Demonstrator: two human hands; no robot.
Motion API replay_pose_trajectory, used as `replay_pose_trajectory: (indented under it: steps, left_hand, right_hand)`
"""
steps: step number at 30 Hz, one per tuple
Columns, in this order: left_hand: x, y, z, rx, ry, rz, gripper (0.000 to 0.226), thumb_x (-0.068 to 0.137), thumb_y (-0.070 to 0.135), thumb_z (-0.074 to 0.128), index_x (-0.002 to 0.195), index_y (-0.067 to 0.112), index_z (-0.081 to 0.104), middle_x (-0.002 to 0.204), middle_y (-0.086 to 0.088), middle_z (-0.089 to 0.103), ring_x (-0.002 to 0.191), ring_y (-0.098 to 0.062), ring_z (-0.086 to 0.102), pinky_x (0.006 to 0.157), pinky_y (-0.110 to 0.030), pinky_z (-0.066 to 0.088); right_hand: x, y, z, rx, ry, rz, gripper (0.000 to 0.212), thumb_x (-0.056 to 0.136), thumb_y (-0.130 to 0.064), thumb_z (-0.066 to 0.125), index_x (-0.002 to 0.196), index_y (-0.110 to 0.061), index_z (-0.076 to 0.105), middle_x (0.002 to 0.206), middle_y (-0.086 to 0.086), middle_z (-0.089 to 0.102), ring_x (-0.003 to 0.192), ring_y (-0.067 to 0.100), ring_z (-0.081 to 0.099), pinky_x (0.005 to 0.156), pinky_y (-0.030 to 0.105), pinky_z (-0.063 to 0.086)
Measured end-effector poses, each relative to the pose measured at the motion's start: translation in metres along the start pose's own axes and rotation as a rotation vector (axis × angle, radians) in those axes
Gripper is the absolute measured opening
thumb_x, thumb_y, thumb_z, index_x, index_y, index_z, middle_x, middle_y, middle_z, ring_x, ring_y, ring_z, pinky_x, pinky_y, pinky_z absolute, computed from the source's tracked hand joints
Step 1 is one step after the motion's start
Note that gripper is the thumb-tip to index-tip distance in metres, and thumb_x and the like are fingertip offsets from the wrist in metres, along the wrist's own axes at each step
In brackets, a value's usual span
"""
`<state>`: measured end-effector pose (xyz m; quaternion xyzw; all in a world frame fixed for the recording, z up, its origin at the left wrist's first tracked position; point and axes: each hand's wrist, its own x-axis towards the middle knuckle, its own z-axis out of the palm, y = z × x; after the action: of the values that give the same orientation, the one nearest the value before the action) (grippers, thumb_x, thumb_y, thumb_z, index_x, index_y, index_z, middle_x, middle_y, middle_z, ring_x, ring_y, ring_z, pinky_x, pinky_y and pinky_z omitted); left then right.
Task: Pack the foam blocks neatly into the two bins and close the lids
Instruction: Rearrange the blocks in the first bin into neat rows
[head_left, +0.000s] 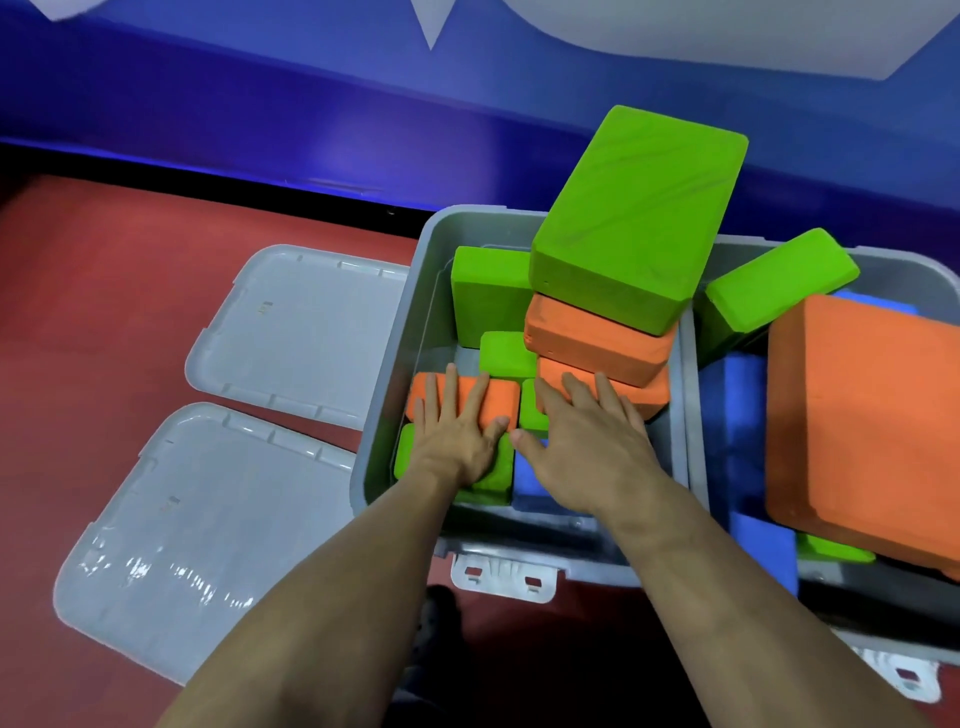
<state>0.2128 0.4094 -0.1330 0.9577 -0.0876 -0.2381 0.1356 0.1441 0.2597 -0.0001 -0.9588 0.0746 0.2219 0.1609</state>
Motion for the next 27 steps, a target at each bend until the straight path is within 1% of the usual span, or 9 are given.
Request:
replay_pose_trajectory:
  steps: [5,8,11,13,15,17,20,23,27]
  left_hand:
    - [0.005,0.005,0.003,-0.048,0.034,-0.022,0.072,0.1,0.065,0.035,0.161,0.041,0.006,0.171,-0.002,-0.013,0.156,-0.03,-0.016,0.124,-0.05,-0.009]
    - [0.008,0.009,-0.01,-0.135,0.091,-0.061,0.075,0.095,0.062,0.05,0.159,0.035,0.02,0.17,-0.005,0.008,0.155,-0.03,0.002,0.124,-0.048,0.003]
    - [0.011,0.017,-0.032,-0.353,0.231,-0.082,0.073,0.096,0.054,0.057,0.158,0.026,0.03,0.165,-0.007,0.023,0.15,-0.03,0.02,0.122,-0.044,0.015]
    - [0.012,0.027,-0.051,-0.641,0.273,-0.057,0.069,0.098,0.052,0.058,0.157,0.026,0.034,0.162,-0.005,0.031,0.149,-0.026,0.027,0.123,-0.042,0.02]
    - [0.007,0.044,-0.071,-0.986,0.235,-0.001,0.067,0.098,0.055,0.057,0.156,0.029,0.035,0.159,-0.002,0.037,0.146,-0.018,0.035,0.12,-0.038,0.027]
    - [0.0,0.066,-0.085,-1.155,0.167,0.029,0.068,0.098,0.059,0.053,0.156,0.03,0.034,0.155,0.003,0.04,0.141,-0.013,0.038,0.115,-0.035,0.029]
    - [-0.006,0.096,-0.1,-1.258,0.123,0.041,0.073,0.093,0.07,0.05,0.156,0.037,0.034,0.144,0.016,0.042,0.137,-0.014,0.039,0.116,-0.047,0.03]
    - [-0.004,0.115,-0.115,-1.283,0.095,0.044,0.08,0.088,0.076,0.052,0.156,0.041,0.031,0.152,0.018,0.039,0.139,-0.014,0.039,0.112,-0.052,0.031]
    - [0.004,0.13,-0.123,-1.25,-0.001,-0.015,0.104,0.078,0.083,0.057,0.161,0.033,0.019,0.165,0.013,0.026,0.149,-0.017,0.029,0.117,-0.057,0.026]
  right_hand:
    - [0.006,0.004,0.004,-0.017,-0.023,-0.001,0.074,0.099,-0.063,0.038,0.16,-0.031,0.011,0.168,0.002,0.005,0.154,0.032,-0.003,0.124,0.051,0.004]
    - [0.007,0.009,-0.002,0.012,-0.019,0.038,0.073,0.098,-0.064,0.038,0.159,-0.03,0.015,0.168,0.003,0.008,0.154,0.031,0.003,0.124,0.05,0.008]
    - [0.007,0.015,-0.014,0.047,0.018,0.089,0.072,0.098,-0.063,0.038,0.158,-0.027,0.018,0.166,0.004,0.018,0.152,0.033,0.013,0.123,0.05,0.014]
    - [0.006,0.017,-0.02,0.038,0.079,0.094,0.071,0.098,-0.062,0.039,0.156,-0.025,0.024,0.159,0.005,0.031,0.147,0.032,0.024,0.119,0.049,0.023]
    - [0.002,0.018,-0.023,0.026,0.104,0.121,0.069,0.097,-0.063,0.04,0.153,-0.023,0.029,0.152,0.008,0.038,0.141,0.033,0.033,0.114,0.048,0.029]
    - [0.0,0.021,-0.027,0.044,0.115,0.19,0.069,0.095,-0.065,0.042,0.148,-0.022,0.035,0.148,0.012,0.041,0.136,0.035,0.038,0.109,0.047,0.033]
    - [0.0,0.026,-0.035,0.14,0.188,0.318,0.078,0.09,-0.071,0.046,0.139,-0.011,0.042,0.141,0.016,0.045,0.13,0.037,0.044,0.103,0.047,0.039]
    - [0.004,0.035,-0.042,0.277,0.317,0.415,0.088,0.084,-0.076,0.052,0.134,-0.005,0.039,0.138,0.017,0.044,0.127,0.038,0.047,0.099,0.048,0.043]
    - [0.013,0.049,-0.049,0.625,0.396,0.371,0.105,0.081,-0.073,0.06,0.154,-0.014,0.012,0.156,0.016,0.03,0.141,0.035,0.036,0.111,0.047,0.035]
